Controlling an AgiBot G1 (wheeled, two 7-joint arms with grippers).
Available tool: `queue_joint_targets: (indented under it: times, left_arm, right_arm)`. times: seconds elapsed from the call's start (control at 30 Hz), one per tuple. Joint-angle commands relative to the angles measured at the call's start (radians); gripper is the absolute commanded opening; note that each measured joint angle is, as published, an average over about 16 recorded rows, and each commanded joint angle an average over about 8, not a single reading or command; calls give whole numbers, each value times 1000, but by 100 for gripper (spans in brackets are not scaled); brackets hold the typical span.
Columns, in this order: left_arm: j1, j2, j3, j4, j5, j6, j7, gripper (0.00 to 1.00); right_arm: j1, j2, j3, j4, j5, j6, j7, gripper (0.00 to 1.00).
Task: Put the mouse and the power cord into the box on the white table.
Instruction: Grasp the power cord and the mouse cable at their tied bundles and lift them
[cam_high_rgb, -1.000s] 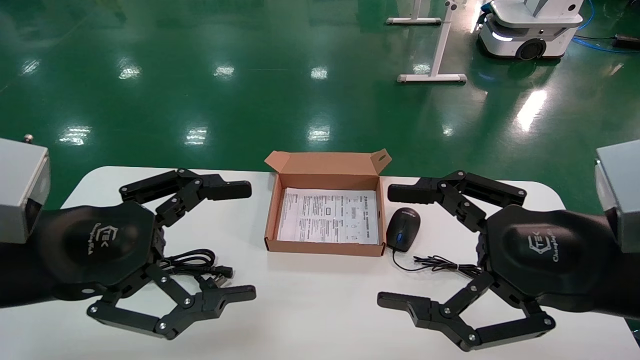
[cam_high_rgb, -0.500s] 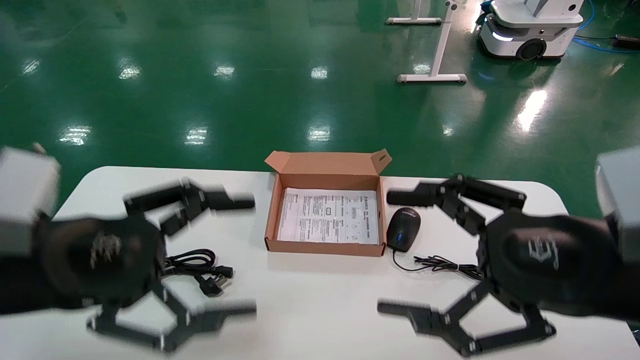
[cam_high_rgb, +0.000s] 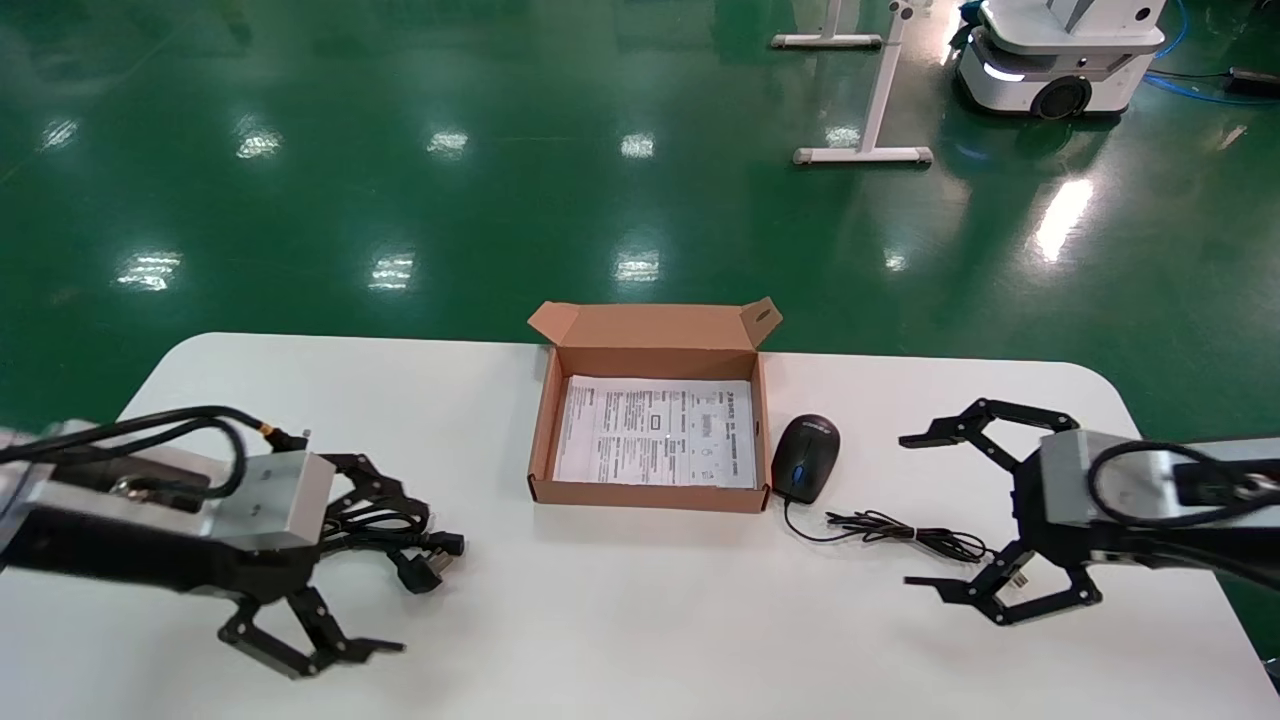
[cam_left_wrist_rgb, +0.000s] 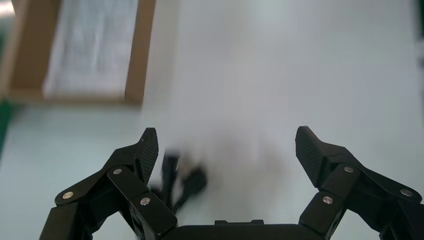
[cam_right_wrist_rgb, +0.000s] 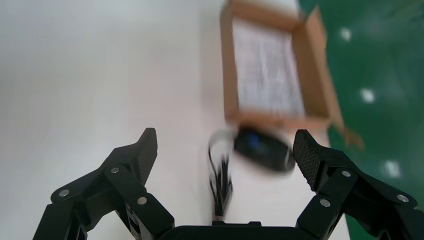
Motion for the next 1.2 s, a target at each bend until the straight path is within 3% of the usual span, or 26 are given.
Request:
queue_joint_targets:
  times: [0.03,0.37,0.6,0.87,0.93,1.13,1.2]
  left_arm:
    - [-49,21,66,64,68,0,32,100]
    - [-196,182,238,501,249,-25,278,100]
    - [-235,274,266,742,290,-67,415,100]
    - [-235,340,263,904,289,-132,512,100]
    - [-233,350,260,930,285,-143,530,90]
    - [-233,366,257,982,281,-160,566,16]
    - [-234,369,258,990,282,-162,571,1]
  right_arm:
    - [40,-28,-35,-75,-72,8,-55,100]
    - [180,-179,-136,-427,-274,72,-273,100]
    - [239,-265,-156,-619,-314,124,-366,100]
    - [268,-333,-171,-753,-339,166,-435,100]
    - [273,-345,-174,-776,-343,176,-445,79]
    - [286,-366,-181,-826,-355,194,-462,4]
    - [289,-369,-182,-834,-357,196,-464,0]
